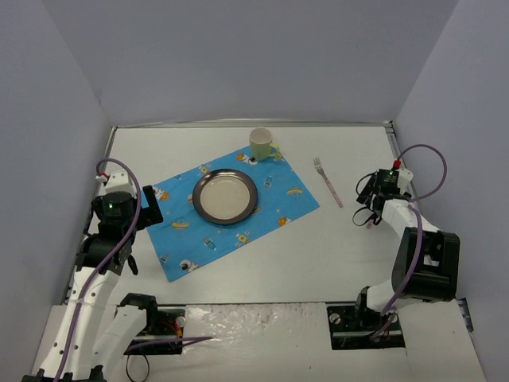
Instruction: Set the dinner table for one person
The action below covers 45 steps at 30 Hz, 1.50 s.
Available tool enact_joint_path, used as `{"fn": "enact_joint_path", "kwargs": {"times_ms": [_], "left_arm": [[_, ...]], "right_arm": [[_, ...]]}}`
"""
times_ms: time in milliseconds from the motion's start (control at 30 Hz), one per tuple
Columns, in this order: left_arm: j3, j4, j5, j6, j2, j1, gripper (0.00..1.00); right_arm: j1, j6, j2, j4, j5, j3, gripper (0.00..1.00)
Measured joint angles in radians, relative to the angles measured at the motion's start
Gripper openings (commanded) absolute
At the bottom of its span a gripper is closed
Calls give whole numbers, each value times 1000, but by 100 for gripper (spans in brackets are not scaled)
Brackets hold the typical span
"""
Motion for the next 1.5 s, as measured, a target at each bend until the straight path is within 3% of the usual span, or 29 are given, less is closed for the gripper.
{"fn": "enact_joint_path", "kwargs": {"times_ms": [333,533,800,1033,1300,1367,1500], "left_arm": [[0,-1,-1,0,-16,-25,97],[0,-1,-4,0,-17,-26,97],[0,-1,-13,0,-13,-26,97],[0,-3,-20,0,0,-26,97],[0,-8,-23,0,15,-26,97],[0,-8,-24,0,15,-26,97],[-1,-8,-30,0,15,-26,97]], "right_arm": [[-40,-7,73,15,-17,0,63],[-44,-28,114,37,-17,0,51],[-45,-40,178,105,-21,16,32],[-51,-57,199,129,-18,30,1],[-34,-103,186,100,0,39,0],[13,-137,158,81,21,44,0],[219,-234,98,71,36,98,0]]}}
